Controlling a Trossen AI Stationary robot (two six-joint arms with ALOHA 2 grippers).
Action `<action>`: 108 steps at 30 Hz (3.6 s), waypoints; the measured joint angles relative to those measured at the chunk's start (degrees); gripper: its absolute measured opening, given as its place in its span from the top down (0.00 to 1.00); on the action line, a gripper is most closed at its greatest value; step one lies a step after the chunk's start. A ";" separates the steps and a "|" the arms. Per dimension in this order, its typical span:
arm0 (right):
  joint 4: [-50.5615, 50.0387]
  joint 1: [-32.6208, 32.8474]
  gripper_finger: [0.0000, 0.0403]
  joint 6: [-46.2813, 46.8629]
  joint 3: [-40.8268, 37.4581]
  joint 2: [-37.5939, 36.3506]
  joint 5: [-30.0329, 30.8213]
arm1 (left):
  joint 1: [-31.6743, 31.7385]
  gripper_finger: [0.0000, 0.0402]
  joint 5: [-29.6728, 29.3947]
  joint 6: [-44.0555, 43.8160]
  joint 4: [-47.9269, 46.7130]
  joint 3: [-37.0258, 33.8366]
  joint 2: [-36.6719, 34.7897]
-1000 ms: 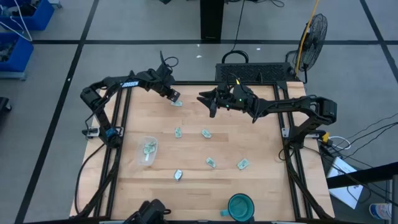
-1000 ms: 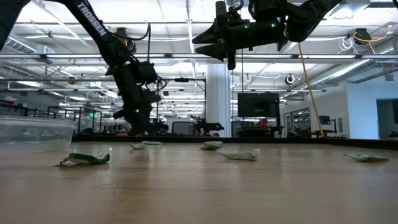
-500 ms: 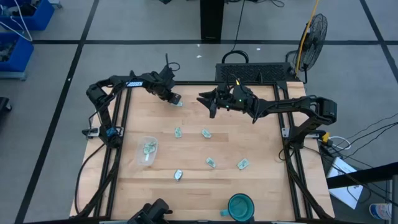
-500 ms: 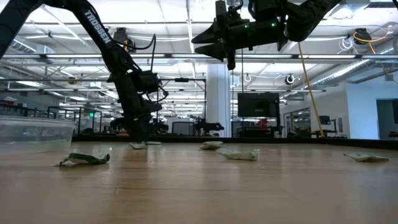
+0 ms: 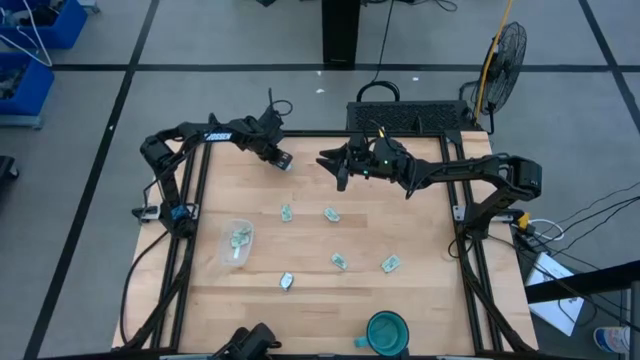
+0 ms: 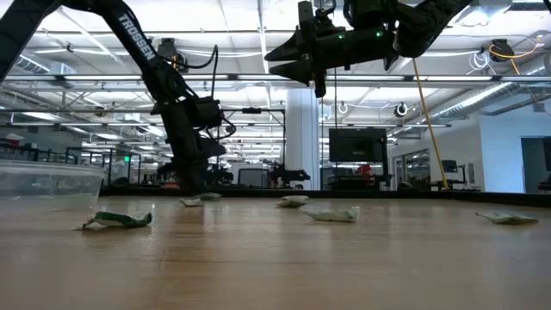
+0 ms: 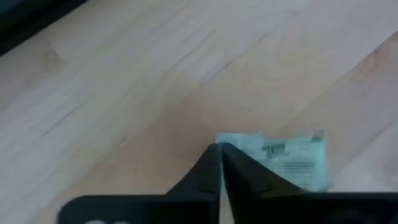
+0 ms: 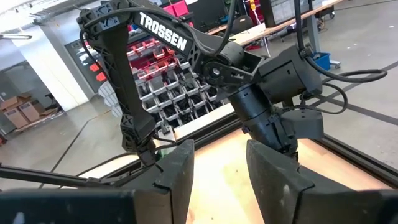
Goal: Pick and place Stevia / Truvia into bins
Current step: Put the light green stevia packet into the transparent bin
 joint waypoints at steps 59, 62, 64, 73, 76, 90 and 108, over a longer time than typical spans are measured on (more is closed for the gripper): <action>-6.10 0.02 0.65 2.80 0.00 0.00 -0.12 | -9.16 0.99 -5.82 3.50 -14.54 -0.26 -5.95; -6.18 0.02 0.65 2.56 0.00 0.00 -0.13 | -10.46 0.99 -3.32 2.07 -22.18 -0.13 -11.64; -6.47 0.02 0.65 2.57 0.00 -0.02 -0.13 | -12.07 0.99 -2.11 0.74 -29.49 -0.15 -16.12; -6.80 0.00 0.65 -0.68 0.00 -0.02 -0.13 | -27.99 1.00 -2.75 -7.32 -50.58 -0.26 -35.38; -6.80 0.00 0.65 -2.37 0.00 -0.01 -0.13 | -33.88 0.99 -2.17 -16.48 -51.00 -2.32 -38.15; -7.26 -1.26 0.65 -3.58 -0.02 -0.02 -0.04 | -51.44 0.98 0.25 -57.46 -33.86 -19.55 -37.96; -8.61 -2.05 0.65 -4.70 -0.02 -0.02 0.02 | -55.43 0.83 -4.13 -62.49 -33.45 -21.20 -36.31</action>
